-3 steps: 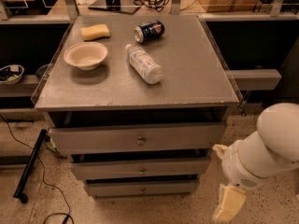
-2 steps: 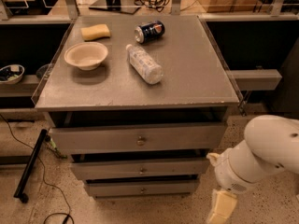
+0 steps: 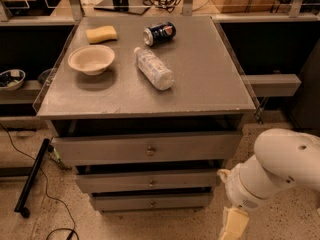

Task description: Open bottom drawer

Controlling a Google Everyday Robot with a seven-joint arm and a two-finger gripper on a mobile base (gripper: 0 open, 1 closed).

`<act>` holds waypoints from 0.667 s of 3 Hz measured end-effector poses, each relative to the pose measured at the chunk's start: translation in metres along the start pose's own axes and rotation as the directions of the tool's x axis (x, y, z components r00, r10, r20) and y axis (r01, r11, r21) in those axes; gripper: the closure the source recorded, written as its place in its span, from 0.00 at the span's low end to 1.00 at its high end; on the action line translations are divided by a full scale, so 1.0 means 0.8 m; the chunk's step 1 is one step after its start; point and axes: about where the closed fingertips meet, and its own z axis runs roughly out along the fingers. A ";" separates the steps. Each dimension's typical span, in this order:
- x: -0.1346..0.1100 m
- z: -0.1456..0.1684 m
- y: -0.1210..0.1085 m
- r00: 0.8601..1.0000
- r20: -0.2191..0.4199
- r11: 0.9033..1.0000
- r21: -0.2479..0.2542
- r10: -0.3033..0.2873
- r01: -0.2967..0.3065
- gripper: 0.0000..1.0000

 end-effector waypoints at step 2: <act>0.006 0.033 0.025 1.000 -0.025 1.000 0.018 -0.009 0.009 0.00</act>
Offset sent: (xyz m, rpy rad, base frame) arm -0.0133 0.0186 -0.0660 -0.0398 -0.1203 -0.0479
